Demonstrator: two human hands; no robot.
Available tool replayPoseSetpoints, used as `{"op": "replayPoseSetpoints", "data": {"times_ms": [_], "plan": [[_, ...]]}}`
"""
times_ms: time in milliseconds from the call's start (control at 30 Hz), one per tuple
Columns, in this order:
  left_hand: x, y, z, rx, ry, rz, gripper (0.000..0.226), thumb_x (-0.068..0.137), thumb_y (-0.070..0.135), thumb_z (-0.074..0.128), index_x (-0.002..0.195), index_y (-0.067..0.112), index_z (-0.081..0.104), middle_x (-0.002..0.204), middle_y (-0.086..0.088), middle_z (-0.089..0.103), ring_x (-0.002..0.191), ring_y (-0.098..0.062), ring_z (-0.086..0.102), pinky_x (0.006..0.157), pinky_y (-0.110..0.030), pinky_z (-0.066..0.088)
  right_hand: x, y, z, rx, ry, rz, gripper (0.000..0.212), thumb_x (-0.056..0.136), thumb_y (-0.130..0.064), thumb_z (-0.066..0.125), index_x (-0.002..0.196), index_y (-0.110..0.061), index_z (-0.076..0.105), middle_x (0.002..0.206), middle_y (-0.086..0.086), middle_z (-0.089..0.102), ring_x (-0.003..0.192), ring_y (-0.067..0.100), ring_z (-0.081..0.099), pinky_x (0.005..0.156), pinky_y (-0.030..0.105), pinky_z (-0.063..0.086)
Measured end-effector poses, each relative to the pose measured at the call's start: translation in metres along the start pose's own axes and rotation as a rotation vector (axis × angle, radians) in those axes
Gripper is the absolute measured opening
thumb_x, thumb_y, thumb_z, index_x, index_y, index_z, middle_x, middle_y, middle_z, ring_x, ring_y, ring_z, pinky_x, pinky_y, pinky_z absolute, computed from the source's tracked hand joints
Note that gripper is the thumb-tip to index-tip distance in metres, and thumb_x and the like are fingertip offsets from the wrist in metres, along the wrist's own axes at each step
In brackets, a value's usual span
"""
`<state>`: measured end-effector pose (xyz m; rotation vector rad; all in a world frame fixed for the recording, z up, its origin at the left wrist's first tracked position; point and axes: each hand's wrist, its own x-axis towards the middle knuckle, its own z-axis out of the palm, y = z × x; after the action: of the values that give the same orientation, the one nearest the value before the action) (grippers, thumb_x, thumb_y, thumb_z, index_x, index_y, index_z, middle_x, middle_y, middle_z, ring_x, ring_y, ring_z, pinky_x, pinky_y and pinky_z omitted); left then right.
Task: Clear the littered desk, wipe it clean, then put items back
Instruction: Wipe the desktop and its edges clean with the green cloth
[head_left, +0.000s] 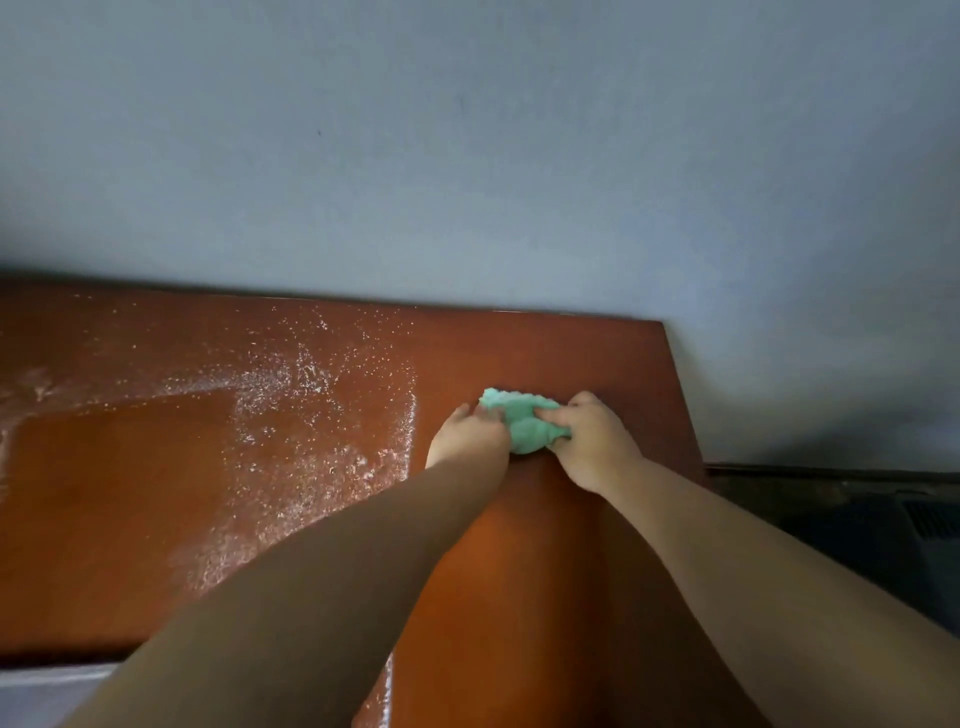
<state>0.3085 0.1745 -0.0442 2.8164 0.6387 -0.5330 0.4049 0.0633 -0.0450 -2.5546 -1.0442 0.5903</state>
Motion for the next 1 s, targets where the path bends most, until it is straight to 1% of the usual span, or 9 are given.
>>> {"op": "replayPoseSetpoints", "data": {"times_ms": [233,367,467,567,633,733,833,933,1000], "plan": [[-0.154,0.046,0.069,-0.069,-0.061,-0.061,0.05,0.094,0.009,0.038,0.143,0.011,0.031,0.145,-0.003,0.032,0.136,-0.028,0.026,0.113,-0.033,0.025,-0.156,0.011,0.037,-0.012,-0.147,-0.086,0.042,0.093,-0.018,0.048,0.131,-0.035,0.053,0.099,-0.009,0.037,0.104,0.015,0.048,0.09,0.027,0.044],[-0.241,0.078,0.096,-0.046,-0.016,-0.041,0.05,0.094,0.009,0.038,0.143,0.009,0.029,0.146,-0.006,0.03,0.134,-0.029,0.028,0.11,-0.032,0.023,-0.242,0.018,0.056,-0.035,-0.206,-0.151,0.044,0.093,-0.02,0.048,0.134,-0.035,0.05,0.1,-0.01,0.037,0.11,0.013,0.046,0.091,0.023,0.041],[-0.293,0.098,0.118,-0.02,-0.054,0.004,0.05,0.095,0.011,0.036,0.144,0.009,0.029,0.149,-0.006,0.026,0.136,-0.026,0.026,0.113,-0.032,0.016,-0.3,0.025,0.063,-0.06,-0.259,-0.171,0.044,0.092,-0.022,0.05,0.134,-0.036,0.049,0.1,-0.01,0.038,0.111,0.013,0.046,0.092,0.024,0.04],[-0.33,0.117,0.134,-0.036,-0.137,0.033,0.05,0.094,0.01,0.038,0.144,0.006,0.031,0.15,-0.008,0.028,0.138,-0.025,0.026,0.116,-0.032,0.011,-0.349,0.025,0.063,-0.168,-0.345,-0.183,0.034,0.089,-0.022,0.049,0.121,-0.026,0.059,0.097,-0.007,0.035,0.114,0.019,0.047,0.092,0.028,0.042],[-0.347,0.129,0.133,-0.096,-0.16,0.008,0.047,0.091,0.009,0.041,0.138,0.008,0.041,0.144,-0.008,0.04,0.132,-0.026,0.037,0.113,-0.029,0.02,-0.374,0.017,0.054,-0.244,-0.395,-0.156,0.025,0.087,-0.026,0.051,0.107,-0.015,0.062,0.097,-0.002,0.037,0.114,0.023,0.051,0.09,0.029,0.041],[-0.371,0.138,0.12,-0.22,-0.106,0.005,0.03,0.09,0.017,0.047,0.118,0.015,0.058,0.125,-0.004,0.059,0.115,-0.026,0.052,0.092,-0.028,0.037,-0.396,0.001,0.041,-0.333,-0.405,-0.105,0.04,0.078,-0.046,0.059,0.106,-0.018,0.06,0.11,0.002,0.052,0.112,0.025,0.053,0.087,0.032,0.042],[-0.384,0.132,0.109,-0.295,0.038,0.084,0.021,0.09,0.027,0.051,0.096,0.009,0.06,0.104,-0.012,0.062,0.097,-0.031,0.056,0.073,-0.032,0.035,-0.403,-0.011,0.038,-0.389,-0.337,-0.067,0.042,0.076,-0.047,0.063,0.107,-0.02,0.059,0.114,0.0,0.056,0.11,0.024,0.055,0.086,0.032,0.042],[-0.394,0.114,0.102,-0.514,0.208,0.105,0.029,0.089,0.032,0.058,0.109,0.012,0.065,0.105,-0.005,0.064,0.091,-0.019,0.057,0.075,-0.025,0.038,-0.402,-0.024,0.041,-0.161,-0.332,0.094,0.028,0.069,-0.038,0.065,0.091,-0.022,0.06,0.099,0.0,0.066,0.093,0.023,0.064,0.072,0.029,0.046],[-0.402,0.094,0.096,-0.663,0.339,0.049,0.041,0.088,0.039,0.06,0.123,0.018,0.061,0.105,0.0,0.063,0.088,-0.011,0.054,0.078,-0.018,0.038,-0.399,-0.036,0.047,0.155,-0.338,0.213,0.036,0.055,-0.034,0.062,0.087,-0.017,0.063,0.088,0.002,0.07,0.082,0.022,0.067,0.071,0.03,0.053]]}}
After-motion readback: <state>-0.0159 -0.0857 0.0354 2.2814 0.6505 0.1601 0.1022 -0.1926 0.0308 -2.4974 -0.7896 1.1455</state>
